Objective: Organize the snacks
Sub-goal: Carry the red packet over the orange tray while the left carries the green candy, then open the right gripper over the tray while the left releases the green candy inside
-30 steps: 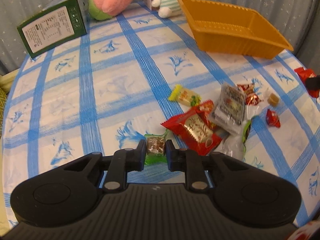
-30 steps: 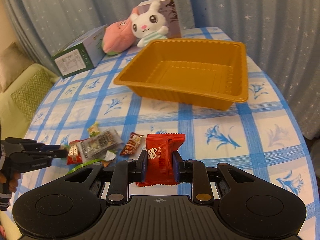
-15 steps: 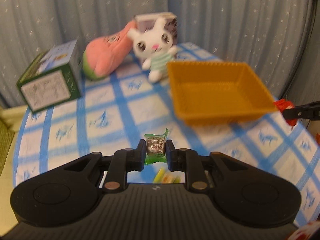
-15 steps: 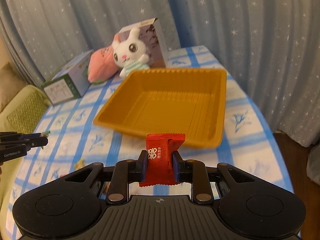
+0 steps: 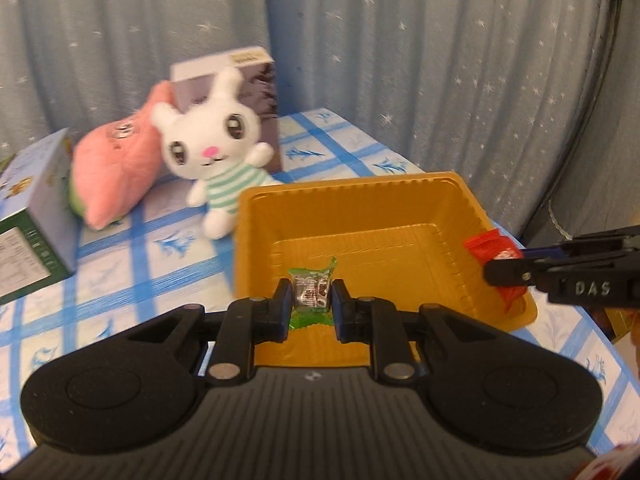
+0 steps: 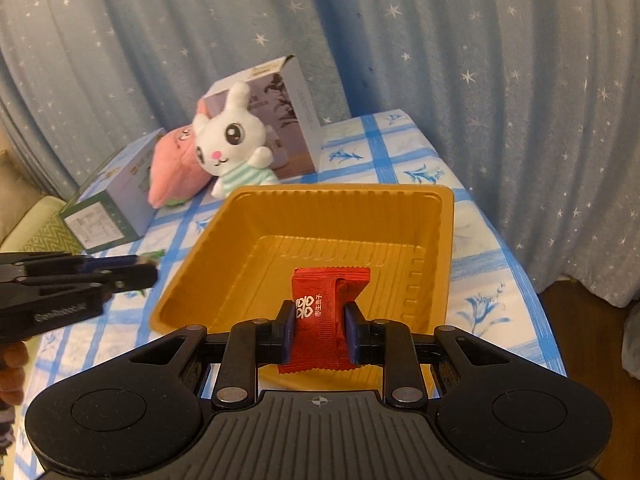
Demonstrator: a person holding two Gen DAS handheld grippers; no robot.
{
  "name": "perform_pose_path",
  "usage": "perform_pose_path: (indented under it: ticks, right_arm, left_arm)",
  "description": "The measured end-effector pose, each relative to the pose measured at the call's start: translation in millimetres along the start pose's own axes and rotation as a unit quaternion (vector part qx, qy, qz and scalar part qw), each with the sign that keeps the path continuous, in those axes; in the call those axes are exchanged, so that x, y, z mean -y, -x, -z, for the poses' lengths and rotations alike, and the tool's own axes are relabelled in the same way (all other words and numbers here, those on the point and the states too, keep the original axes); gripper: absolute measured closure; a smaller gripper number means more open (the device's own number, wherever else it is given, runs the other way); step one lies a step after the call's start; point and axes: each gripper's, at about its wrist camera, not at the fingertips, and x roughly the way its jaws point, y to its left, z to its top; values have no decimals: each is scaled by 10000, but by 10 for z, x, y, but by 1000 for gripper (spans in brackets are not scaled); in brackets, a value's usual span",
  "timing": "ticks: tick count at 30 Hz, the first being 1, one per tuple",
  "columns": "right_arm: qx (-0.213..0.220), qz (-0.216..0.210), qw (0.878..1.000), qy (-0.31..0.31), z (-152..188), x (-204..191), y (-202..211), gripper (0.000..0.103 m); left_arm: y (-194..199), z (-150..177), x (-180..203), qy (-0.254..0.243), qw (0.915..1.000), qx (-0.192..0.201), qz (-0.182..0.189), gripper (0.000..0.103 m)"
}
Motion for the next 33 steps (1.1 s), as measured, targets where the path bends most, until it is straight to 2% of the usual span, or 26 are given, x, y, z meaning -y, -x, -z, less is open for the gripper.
perform_pose_path:
  ticks: [8,17,25,33]
  right_arm:
    - [-47,100,9999,-43,-108,148,-249,77]
    - [-118,166,9997,-151,-137,278,-370,77]
    - [-165,158,9996,-190,-131,307,-428,77]
    - [-237,141,9995,-160,-133,285,-512,77]
  left_arm:
    - [-528,-170,199,-115,9995,-300,33,84]
    - [-860,-213,270,-130,9986,-512,79,83]
    - [-939,-136,187,-54,9978,-654,40,83]
    - [-840,-46,17,58,9976,-692,-10,83]
